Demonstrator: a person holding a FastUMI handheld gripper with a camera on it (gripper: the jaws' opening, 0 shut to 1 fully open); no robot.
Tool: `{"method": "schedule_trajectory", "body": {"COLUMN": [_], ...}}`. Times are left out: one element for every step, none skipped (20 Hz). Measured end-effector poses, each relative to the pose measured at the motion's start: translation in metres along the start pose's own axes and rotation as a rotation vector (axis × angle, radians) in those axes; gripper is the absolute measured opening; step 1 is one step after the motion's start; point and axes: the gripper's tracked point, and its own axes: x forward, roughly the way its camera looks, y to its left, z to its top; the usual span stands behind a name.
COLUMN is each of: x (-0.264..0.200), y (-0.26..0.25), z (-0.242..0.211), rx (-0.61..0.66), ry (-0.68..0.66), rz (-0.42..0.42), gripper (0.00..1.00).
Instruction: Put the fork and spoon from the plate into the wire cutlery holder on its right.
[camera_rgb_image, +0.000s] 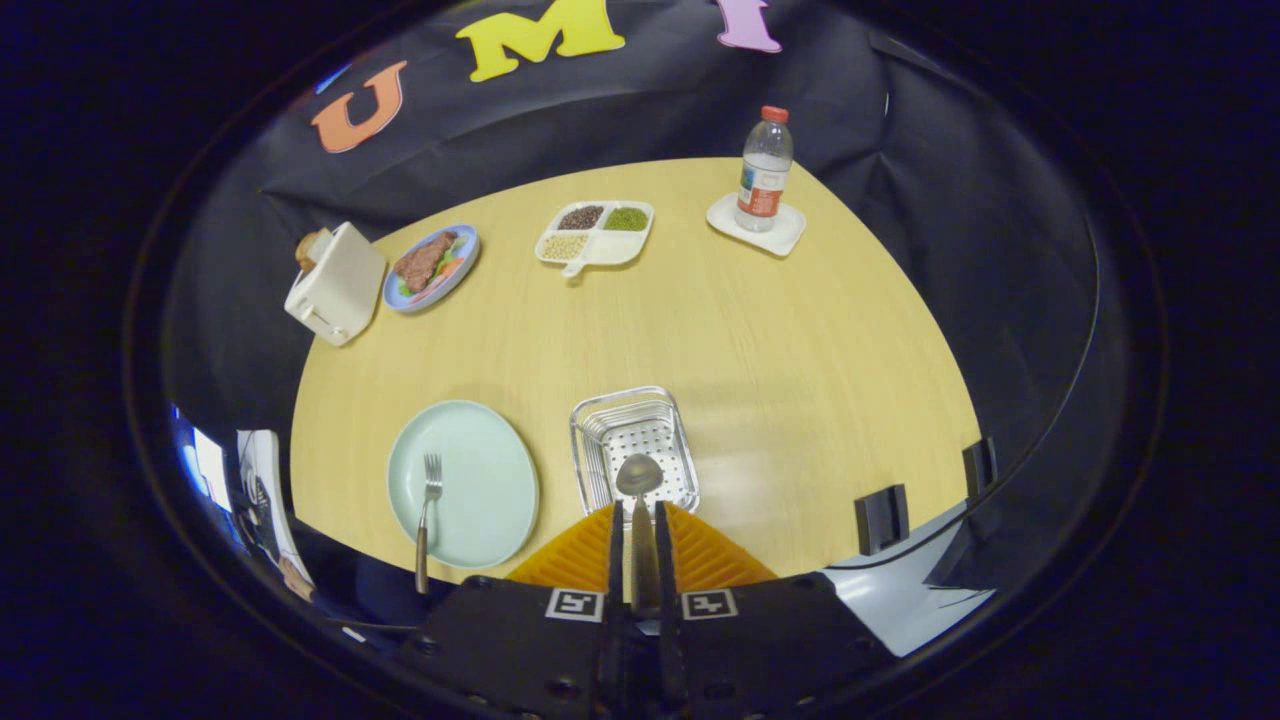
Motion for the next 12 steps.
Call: {"method": "schedule_trajectory", "body": {"x": [-0.002, -0.005, -0.008, -0.013, -0.016, -0.021, -0.026, -0.029, -0.030, -0.032, -0.033, -0.033], "y": [0.002, 0.003, 0.005, 0.006, 0.010, 0.014, 0.019, 0.025, 0.031, 0.038, 0.047, 0.054], "z": [0.001, 0.002, 0.004, 0.005, 0.006, 0.006, 0.004, 0.002, -0.002, -0.008, -0.015, -0.022], "rx": [0.002, 0.005, 0.012, 0.017, 0.019, 0.014, 0.002, -0.016, -0.035, -0.055, -0.073, -0.087], "ry": [-0.007, -0.014, -0.028, -0.042, -0.060, -0.078, -0.098, -0.115, -0.127, -0.136, -0.138, -0.135], "rz": [0.008, 0.014, 0.020, 0.027, 0.033, 0.037, 0.043, 0.049, 0.049, 0.052, 0.054, 0.056], "gripper": [0.21, 0.35, 0.48, 0.57, 0.66, 0.74, 0.79, 0.85, 0.85, 0.85, 0.85, 0.84]}}
